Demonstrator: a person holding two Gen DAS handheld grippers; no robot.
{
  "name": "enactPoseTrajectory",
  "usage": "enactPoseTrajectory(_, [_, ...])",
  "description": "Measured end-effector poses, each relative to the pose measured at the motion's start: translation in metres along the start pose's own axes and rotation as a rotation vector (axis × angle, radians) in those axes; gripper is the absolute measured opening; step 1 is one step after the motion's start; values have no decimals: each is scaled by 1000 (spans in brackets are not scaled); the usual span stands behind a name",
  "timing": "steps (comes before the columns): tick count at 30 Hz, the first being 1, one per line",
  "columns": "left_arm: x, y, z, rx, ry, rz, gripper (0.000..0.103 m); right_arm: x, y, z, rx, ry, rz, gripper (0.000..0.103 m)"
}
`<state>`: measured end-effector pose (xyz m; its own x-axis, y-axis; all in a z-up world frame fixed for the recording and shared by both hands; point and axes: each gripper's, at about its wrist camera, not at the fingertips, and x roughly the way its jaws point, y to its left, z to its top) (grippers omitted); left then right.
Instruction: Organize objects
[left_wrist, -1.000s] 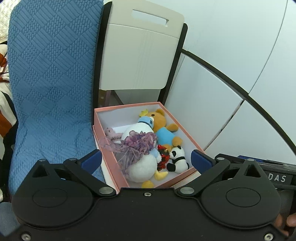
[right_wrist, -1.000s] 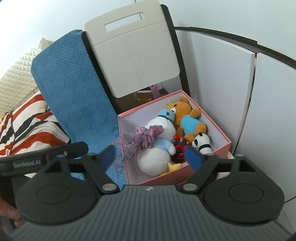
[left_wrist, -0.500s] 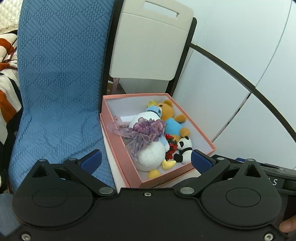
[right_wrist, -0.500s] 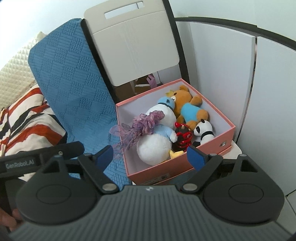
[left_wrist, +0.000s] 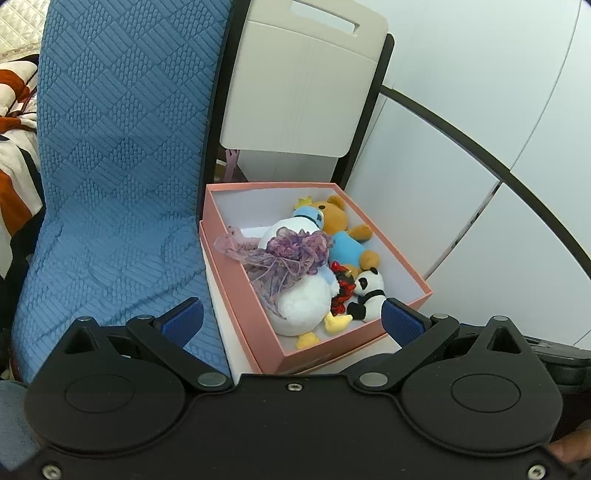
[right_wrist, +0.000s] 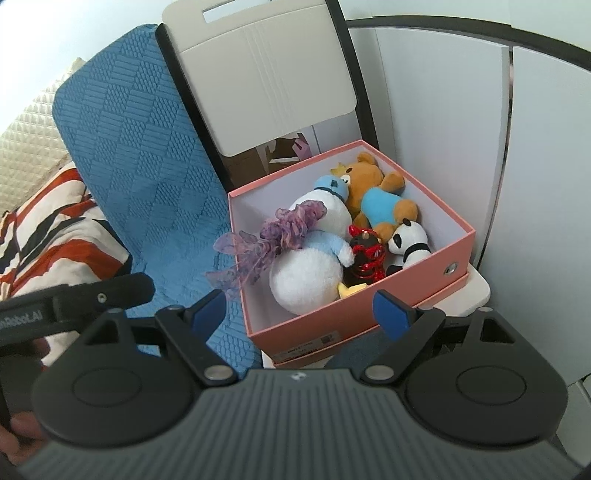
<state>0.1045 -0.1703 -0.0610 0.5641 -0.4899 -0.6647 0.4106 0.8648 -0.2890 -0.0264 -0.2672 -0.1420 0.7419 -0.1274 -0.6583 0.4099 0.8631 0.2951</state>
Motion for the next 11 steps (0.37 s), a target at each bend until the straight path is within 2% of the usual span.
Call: enactPoseTrajectory(11, [5, -2, 4, 1, -5, 12, 103, 6, -9, 1, 11, -6, -12, 88])
